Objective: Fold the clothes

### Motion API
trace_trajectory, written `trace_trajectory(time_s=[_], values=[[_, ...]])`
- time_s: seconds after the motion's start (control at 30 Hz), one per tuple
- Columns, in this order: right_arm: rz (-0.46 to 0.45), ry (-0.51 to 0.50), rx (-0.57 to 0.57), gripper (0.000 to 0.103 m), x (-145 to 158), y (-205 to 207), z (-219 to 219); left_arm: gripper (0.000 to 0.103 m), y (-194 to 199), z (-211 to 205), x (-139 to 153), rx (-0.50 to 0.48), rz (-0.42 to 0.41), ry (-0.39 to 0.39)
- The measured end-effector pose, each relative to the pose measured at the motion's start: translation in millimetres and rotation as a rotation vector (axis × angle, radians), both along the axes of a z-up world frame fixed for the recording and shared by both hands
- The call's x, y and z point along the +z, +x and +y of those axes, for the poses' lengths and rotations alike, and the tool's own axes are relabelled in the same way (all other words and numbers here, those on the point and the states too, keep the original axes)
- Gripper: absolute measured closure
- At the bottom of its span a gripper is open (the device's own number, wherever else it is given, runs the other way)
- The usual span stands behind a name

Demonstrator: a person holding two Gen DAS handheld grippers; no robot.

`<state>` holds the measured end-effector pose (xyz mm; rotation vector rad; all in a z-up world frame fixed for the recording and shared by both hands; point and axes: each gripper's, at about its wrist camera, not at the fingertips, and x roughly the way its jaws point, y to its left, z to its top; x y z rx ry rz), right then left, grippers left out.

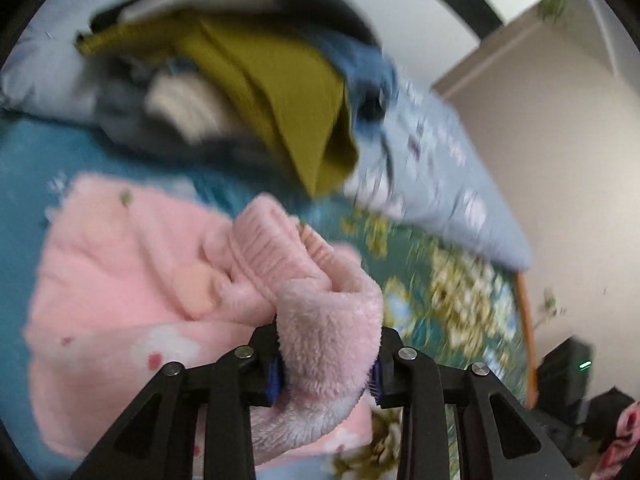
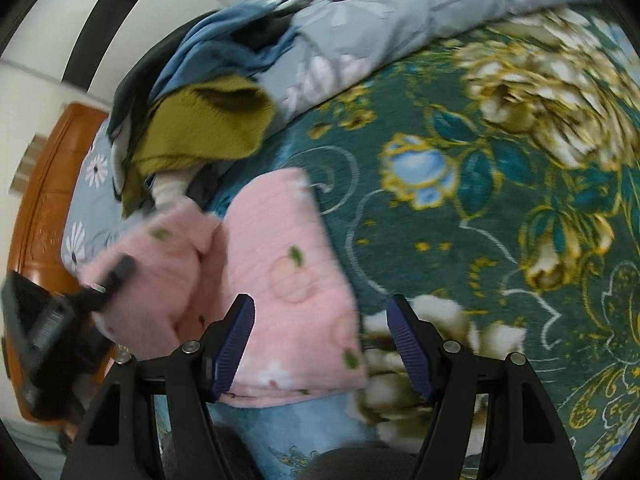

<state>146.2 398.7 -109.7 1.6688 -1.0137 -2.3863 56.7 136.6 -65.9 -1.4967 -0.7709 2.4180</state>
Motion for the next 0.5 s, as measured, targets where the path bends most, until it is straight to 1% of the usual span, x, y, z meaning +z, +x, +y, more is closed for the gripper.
trace_trajectory(time_s=[0.1,0.13,0.2,0.23,0.27,0.3,0.33,0.4,0.47,0.5], values=[[-0.002,-0.025,-0.04,0.033,-4.9,7.5,14.6,0.067,4.6,17.5,-20.7,-0.03,-0.074,-0.022],[-0.002,-0.029,-0.047,0.033,-5.9,9.2,17.6,0.065,4.8,20.0,-26.6,-0.034,-0.094,-0.023],[-0.004,-0.029,-0.052,0.033,-7.3,10.5,21.1,0.063,6.3,19.9,-30.9,-0.034,-0.112,-0.002],[-0.004,-0.028,-0.054,0.033,-7.6,10.5,22.1,0.059,7.0,19.7,-32.7,-0.034,-0.12,0.01],[-0.004,-0.027,-0.056,0.033,-7.8,10.6,23.1,0.057,7.5,18.3,-31.3,-0.039,-0.123,0.032],[-0.003,-0.029,-0.057,0.033,-7.7,10.1,23.2,0.049,8.0,17.1,-29.6,-0.044,-0.124,0.054],[0.001,-0.036,-0.057,0.033,-7.1,9.0,22.2,0.043,9.5,16.5,-26.0,-0.056,-0.116,0.076],[0.01,-0.052,-0.054,0.033,-5.6,5.3,19.4,0.043,13.4,15.9,-17.6,-0.08,-0.098,0.111],[0.017,-0.058,-0.035,0.033,-2.9,-2.8,12.9,0.043,14.0,12.7,-9.1,-0.093,-0.088,0.126],[0.023,-0.058,-0.02,0.033,-1.1,-7.6,7.6,0.043,16.7,6.0,-2.3,-0.084,-0.076,0.125]])
